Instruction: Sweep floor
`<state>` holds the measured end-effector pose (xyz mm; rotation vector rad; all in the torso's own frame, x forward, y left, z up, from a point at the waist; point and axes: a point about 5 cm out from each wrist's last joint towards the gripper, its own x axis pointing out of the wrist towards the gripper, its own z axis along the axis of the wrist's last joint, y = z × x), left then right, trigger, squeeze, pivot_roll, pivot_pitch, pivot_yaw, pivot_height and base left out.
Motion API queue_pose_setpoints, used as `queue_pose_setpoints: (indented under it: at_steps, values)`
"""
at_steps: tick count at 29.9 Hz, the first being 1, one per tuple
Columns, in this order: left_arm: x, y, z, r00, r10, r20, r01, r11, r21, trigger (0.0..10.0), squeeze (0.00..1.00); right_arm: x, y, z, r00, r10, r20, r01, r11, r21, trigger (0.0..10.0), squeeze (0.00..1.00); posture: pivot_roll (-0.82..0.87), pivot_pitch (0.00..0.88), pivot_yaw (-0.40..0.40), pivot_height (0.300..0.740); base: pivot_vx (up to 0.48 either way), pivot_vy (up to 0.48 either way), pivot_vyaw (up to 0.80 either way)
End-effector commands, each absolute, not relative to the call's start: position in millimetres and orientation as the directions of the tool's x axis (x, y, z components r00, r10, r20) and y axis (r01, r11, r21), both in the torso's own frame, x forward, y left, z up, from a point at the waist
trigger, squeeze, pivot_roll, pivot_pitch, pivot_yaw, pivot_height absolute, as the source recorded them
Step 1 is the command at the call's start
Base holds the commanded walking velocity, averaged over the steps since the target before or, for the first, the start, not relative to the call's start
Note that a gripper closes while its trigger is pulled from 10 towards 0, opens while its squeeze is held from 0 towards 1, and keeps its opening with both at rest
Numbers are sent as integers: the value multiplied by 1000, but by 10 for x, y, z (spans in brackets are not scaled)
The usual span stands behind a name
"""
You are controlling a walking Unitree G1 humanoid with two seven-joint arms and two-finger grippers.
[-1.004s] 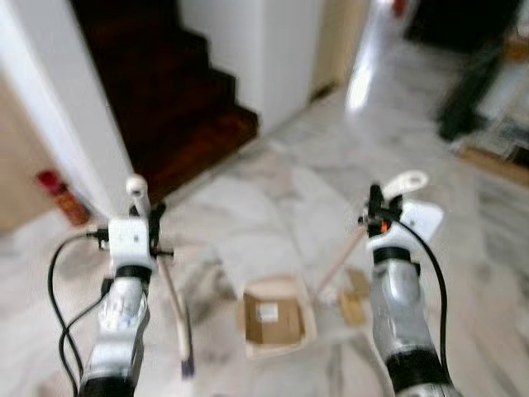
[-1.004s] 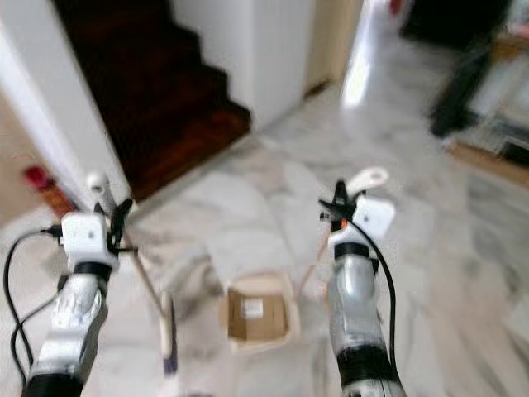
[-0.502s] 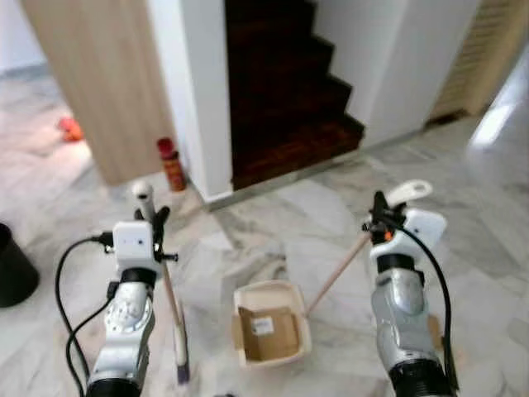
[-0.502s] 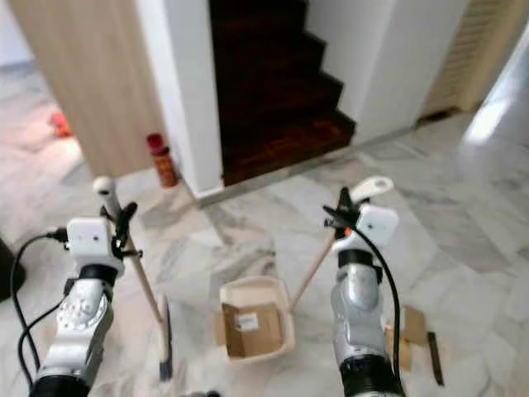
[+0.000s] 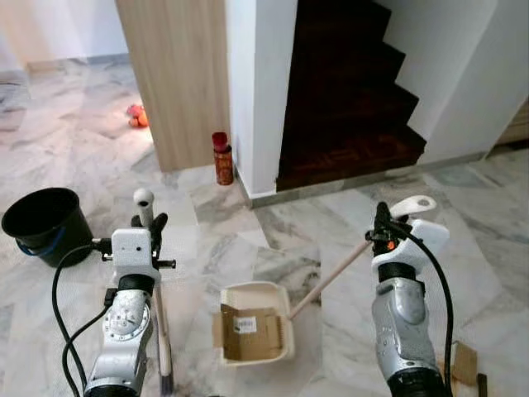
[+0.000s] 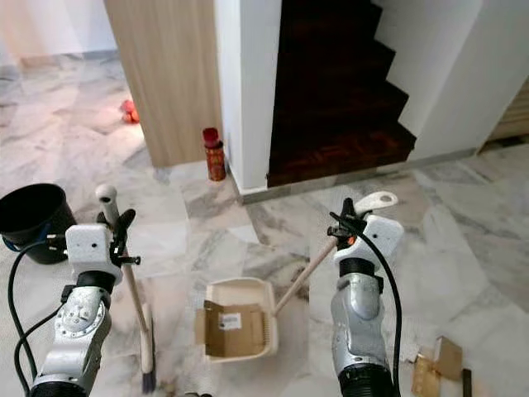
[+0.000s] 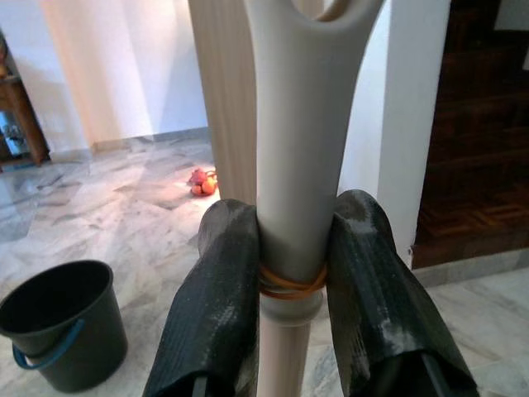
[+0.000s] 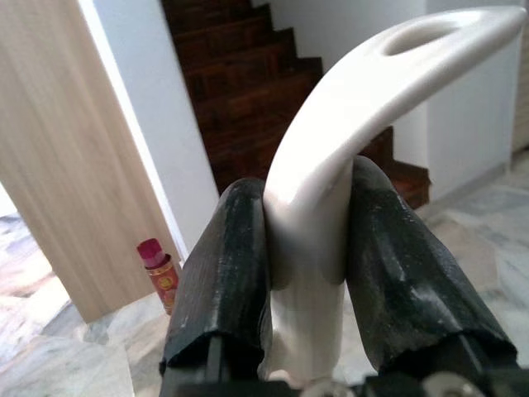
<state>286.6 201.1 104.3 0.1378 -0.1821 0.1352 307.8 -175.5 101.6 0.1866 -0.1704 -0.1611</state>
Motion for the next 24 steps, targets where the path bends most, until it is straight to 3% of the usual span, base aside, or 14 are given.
queue_pose_setpoints:
  at_steps: [1,24]
  values:
    - [2919,1941,1176,964,100,246,-133,984,119,10000,0,3134,-1787,1165,962,-180,204,140,970,197,10000,0,97,0,-52,740,0,382,0]
    - [2918,1918,1198,962,104,252,-136,984,113,10000,0,3161,-1713,1145,975,-145,167,108,971,212,10000,0,113,0,-62,740,0,442,0]
